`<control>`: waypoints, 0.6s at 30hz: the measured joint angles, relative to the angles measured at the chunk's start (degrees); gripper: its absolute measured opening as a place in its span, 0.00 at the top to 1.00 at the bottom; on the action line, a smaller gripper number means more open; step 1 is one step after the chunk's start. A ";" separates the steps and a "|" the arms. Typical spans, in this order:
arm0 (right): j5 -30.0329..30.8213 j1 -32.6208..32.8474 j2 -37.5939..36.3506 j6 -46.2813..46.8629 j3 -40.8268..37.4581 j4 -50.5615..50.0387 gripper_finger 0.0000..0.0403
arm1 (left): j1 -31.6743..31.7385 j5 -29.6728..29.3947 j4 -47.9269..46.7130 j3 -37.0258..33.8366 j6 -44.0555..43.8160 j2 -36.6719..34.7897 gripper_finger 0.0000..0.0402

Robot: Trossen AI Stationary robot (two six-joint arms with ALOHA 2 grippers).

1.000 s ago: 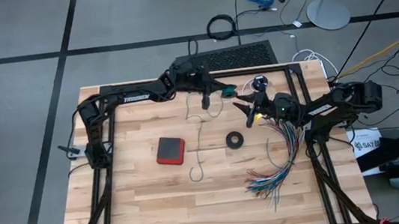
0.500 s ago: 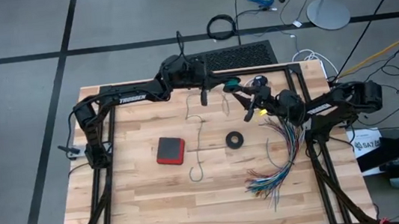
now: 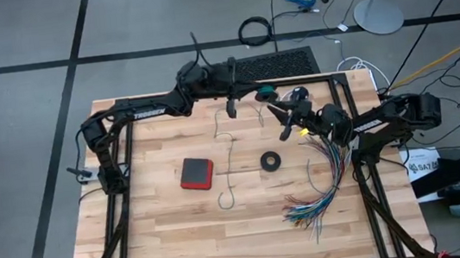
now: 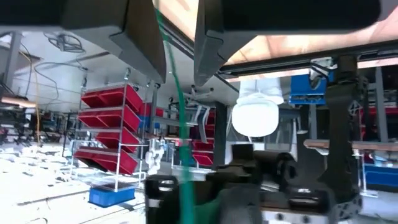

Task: Coiling cords
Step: Coil the green wire cable on the spool

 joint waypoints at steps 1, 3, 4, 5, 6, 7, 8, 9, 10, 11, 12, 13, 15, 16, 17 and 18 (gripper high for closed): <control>-0.03 0.26 -0.05 -0.40 0.00 0.03 0.82 | 0.10 -0.05 0.05 0.00 0.02 -0.04 1.00; 0.42 0.44 -0.05 -0.66 -0.02 0.03 0.81 | 0.27 -0.06 0.15 0.00 -0.07 -0.15 1.00; 0.87 0.44 -0.05 -0.75 -0.02 0.06 0.80 | 0.34 -0.10 -0.02 0.00 -0.09 -0.33 1.00; 0.95 0.43 -0.05 -0.75 -0.02 0.10 0.80 | 0.34 -0.08 -0.02 0.00 -0.09 -0.39 1.00; 1.11 0.43 -0.05 -0.72 -0.02 0.12 0.79 | 0.27 -0.08 0.04 0.00 -0.09 -0.44 1.00; 1.16 0.43 -0.05 -0.71 -0.03 0.23 0.79 | 0.26 -0.08 0.08 0.00 -0.09 -0.45 1.00; 1.12 0.43 -0.05 -0.70 -0.06 0.63 0.79 | 0.20 -0.08 0.09 0.00 -0.09 -0.45 1.00; 1.09 0.43 -0.05 -0.69 -0.07 1.16 0.79 | 0.10 -0.08 0.09 0.00 -0.09 -0.45 1.00; 1.06 0.43 -0.08 -0.65 -0.07 1.46 0.79 | 0.08 -0.08 0.07 0.00 -0.10 -0.45 1.00; 1.04 0.43 -0.09 -0.64 -0.07 1.57 0.79 | 0.03 -0.08 0.07 0.00 -0.11 -0.45 1.00; 1.03 0.43 -0.07 -0.64 -0.07 1.76 0.79 | 0.00 -0.08 0.11 0.00 -0.11 -0.45 1.00; 0.85 0.43 -0.07 -0.64 -0.07 2.33 0.79 | -0.05 -0.08 0.11 0.00 -0.15 -0.45 1.00; -0.24 0.43 -0.09 -0.74 -0.07 3.09 0.79 | -0.16 -0.11 0.09 0.00 -0.24 -0.45 1.00; -0.30 0.43 -0.09 -0.76 -0.07 3.04 0.79 | -0.24 -0.12 0.12 0.00 -0.24 -0.45 1.00; -0.38 0.43 -0.09 -0.75 -0.07 2.96 0.79 | -0.35 -0.12 0.29 0.00 -0.29 -0.45 1.00; -0.41 0.43 -0.09 -0.75 -0.07 2.97 0.79 | -0.41 -0.12 0.60 0.00 -0.59 -0.45 1.00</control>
